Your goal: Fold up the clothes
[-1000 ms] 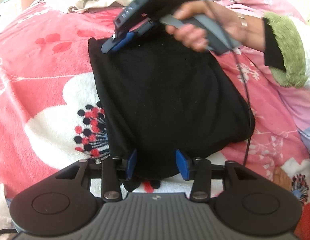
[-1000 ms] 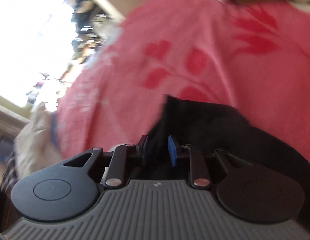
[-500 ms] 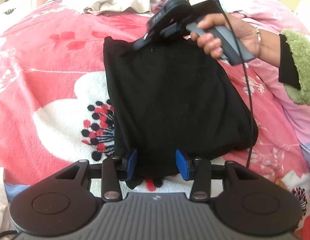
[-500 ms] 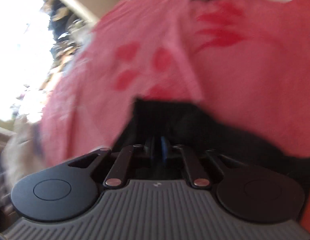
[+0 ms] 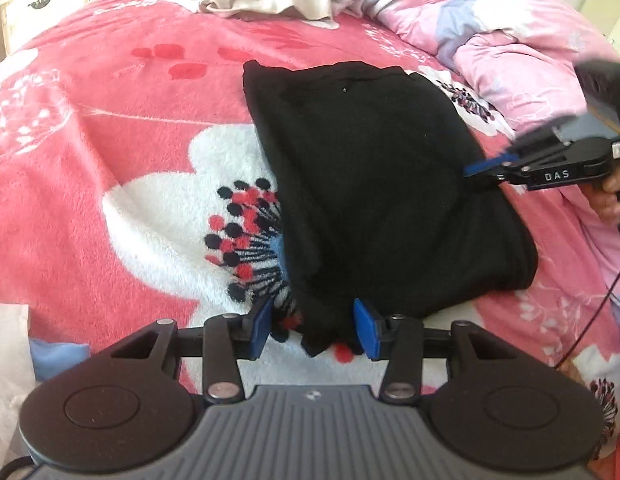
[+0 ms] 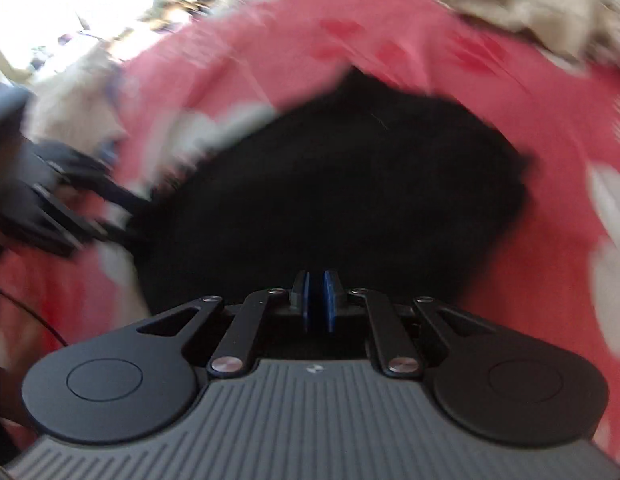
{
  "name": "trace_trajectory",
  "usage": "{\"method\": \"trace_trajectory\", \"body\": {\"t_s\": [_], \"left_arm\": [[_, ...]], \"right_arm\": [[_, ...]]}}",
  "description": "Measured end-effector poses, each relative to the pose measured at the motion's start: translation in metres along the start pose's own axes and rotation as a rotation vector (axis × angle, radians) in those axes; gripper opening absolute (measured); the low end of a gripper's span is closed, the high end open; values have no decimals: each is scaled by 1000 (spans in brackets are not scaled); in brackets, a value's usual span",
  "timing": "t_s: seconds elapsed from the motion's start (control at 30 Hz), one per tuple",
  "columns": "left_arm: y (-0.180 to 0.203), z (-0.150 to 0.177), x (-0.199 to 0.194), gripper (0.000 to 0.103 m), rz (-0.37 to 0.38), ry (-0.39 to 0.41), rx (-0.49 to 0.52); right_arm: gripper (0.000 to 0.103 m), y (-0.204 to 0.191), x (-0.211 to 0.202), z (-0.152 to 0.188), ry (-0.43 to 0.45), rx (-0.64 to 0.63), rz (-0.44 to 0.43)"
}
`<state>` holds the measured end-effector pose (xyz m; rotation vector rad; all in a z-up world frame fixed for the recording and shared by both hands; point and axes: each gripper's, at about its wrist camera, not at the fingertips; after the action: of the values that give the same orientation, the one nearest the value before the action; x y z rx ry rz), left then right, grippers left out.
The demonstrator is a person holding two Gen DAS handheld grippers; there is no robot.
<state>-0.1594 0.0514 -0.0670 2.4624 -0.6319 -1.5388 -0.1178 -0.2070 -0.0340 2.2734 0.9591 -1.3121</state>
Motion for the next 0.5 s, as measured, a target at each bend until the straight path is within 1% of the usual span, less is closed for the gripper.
{"method": "trace_trajectory", "body": {"t_s": [0.03, 0.07, 0.1, 0.2, 0.27, 0.37, 0.47, 0.5], "left_arm": [[0, 1, -1, 46, -1, 2, 0], [-1, 0, -2, 46, -1, 4, -5], [-3, 2, -6, 46, 0, 7, -11], [-5, 4, -10, 46, -1, 7, -17], [-5, 5, -11, 46, -7, 2, -16], [-12, 8, -17, 46, -10, -12, -73], [-22, 10, -27, 46, 0, -28, -166], [-26, 11, -31, 46, 14, -34, -194]], "right_arm": [[2, 10, -6, 14, 19, 78, 20], [3, 19, -17, 24, 51, 179, 38], [8, 20, -30, 31, 70, 238, 90], [9, -3, -55, 37, 140, 205, 114], [9, -29, -55, 36, 171, 133, 8], [11, -73, -32, 43, 98, -11, -83], [11, -67, -11, 67, -26, 101, -37], [11, -57, -16, 77, -6, 212, -52]]}}
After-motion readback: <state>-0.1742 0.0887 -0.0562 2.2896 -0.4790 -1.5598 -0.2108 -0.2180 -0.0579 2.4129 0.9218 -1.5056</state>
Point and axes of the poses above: each gripper's, at about its wrist camera, not at the fingertips, and x roughly the way its jaws point, y to its right, z to its underside, and after that the axes turned 13 degrees about -x, right-handed
